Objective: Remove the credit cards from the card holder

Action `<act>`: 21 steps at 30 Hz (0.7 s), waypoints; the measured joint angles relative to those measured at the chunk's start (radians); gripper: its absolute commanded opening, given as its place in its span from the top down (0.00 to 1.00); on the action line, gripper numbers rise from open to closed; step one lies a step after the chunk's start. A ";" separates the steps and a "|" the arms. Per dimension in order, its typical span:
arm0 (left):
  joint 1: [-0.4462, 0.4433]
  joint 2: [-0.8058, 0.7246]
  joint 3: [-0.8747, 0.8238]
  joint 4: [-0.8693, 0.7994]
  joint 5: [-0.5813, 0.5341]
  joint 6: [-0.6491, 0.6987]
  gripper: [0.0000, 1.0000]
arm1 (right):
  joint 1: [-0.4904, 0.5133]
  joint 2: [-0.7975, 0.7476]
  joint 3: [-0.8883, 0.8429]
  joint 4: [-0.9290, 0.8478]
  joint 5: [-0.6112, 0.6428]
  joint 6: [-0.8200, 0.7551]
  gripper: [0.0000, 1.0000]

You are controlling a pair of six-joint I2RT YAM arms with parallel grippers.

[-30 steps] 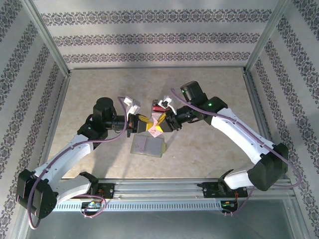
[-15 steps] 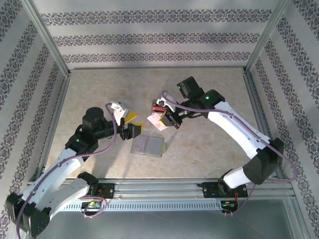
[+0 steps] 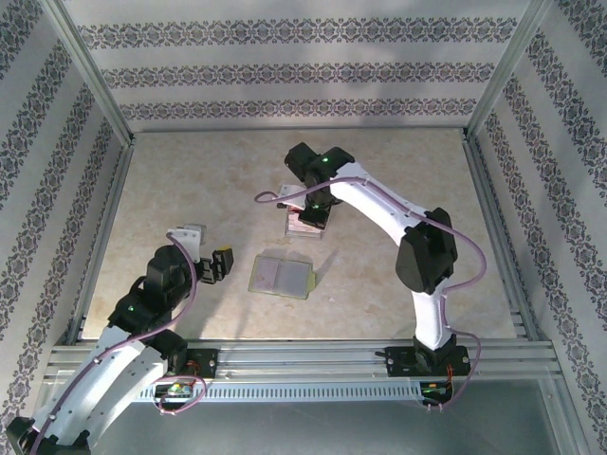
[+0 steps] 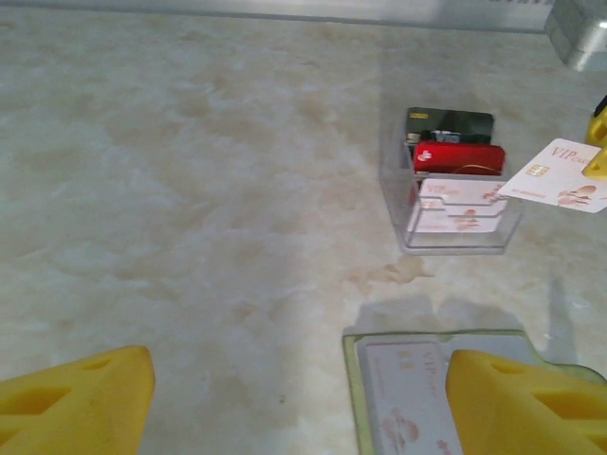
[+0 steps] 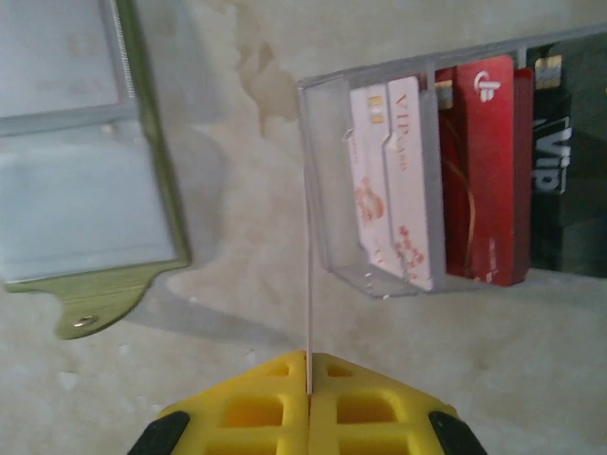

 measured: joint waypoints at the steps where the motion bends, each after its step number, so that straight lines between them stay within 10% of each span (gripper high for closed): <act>1: 0.000 0.001 0.000 -0.001 -0.009 -0.007 0.19 | 0.006 0.016 0.014 0.000 0.019 -0.014 1.00; 21: 0.000 0.053 -0.011 0.000 -0.044 -0.066 0.18 | 0.032 0.161 0.074 0.072 0.164 -0.145 1.00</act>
